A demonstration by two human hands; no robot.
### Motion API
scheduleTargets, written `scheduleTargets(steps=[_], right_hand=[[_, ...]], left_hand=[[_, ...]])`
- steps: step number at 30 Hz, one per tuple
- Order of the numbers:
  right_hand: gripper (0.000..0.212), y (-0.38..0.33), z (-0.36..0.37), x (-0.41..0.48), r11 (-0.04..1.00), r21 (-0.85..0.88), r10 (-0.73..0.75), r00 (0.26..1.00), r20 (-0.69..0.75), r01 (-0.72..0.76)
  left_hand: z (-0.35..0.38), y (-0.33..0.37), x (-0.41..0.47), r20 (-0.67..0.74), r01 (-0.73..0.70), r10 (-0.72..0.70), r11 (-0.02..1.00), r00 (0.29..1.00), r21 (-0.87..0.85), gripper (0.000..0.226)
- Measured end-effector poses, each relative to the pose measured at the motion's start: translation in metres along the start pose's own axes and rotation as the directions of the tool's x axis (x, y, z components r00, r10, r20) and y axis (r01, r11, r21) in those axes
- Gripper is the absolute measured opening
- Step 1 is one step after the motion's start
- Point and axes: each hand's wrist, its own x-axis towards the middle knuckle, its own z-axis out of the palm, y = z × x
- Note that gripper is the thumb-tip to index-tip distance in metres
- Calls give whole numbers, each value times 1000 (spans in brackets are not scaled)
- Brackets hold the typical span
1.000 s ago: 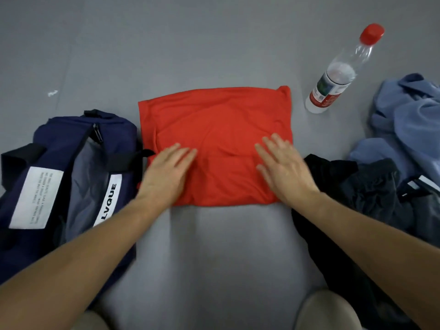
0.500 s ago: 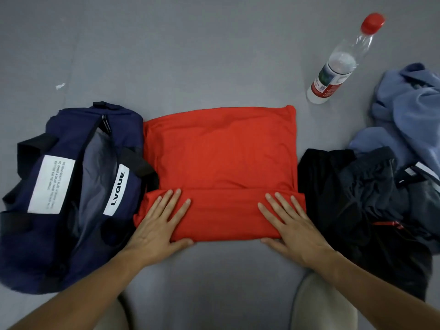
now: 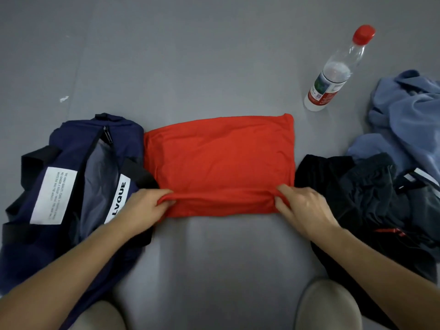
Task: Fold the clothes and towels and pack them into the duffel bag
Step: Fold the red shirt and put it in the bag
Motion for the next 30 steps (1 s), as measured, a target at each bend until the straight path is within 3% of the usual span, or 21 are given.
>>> scheduleTargets(steps=[5, 6, 9, 10, 12, 14, 20, 27, 30], right_hand=[[26, 6, -3, 70, 993, -111, 29, 992, -121, -42], [33, 6, 2, 79, 989, -146, 14, 992, -128, -33], [53, -5, 18, 82, 968, -204, -152, 988, -17, 145], [60, -9, 26, 74, 956, -196, -205, 975, 86, 218], [75, -6, 38, 55, 941, -192, -220, 935, 277, 278], [82, 8, 42, 39, 946, -204, -173, 925, 338, 251], [75, 27, 37, 11, 970, -201, -79, 963, 258, 134], [57, 32, 39, 10, 973, -155, -168, 985, 25, 170], [51, 34, 38, 14, 964, -165, -213, 977, -19, 207]], left_hand=[[-19, 2, 58, -130, 114, -97, 985, 987, 129, 20], [-17, 6, 64, -183, 100, -61, 972, 981, 213, 30], [6, 20, 73, -308, -140, 272, 910, 912, 390, 46], [16, 23, 70, -255, -190, 314, 890, 915, 414, 49], [38, 17, 59, -70, -168, 211, 906, 975, 389, 62], [52, -2, 44, 14, -127, 132, 912, 991, 391, 75], [50, -14, 25, 44, -175, 171, 915, 984, 363, 99], [45, -26, 11, 28, -145, 145, 924, 989, 355, 78], [47, -22, 13, -58, -107, 132, 940, 990, 323, 74]])
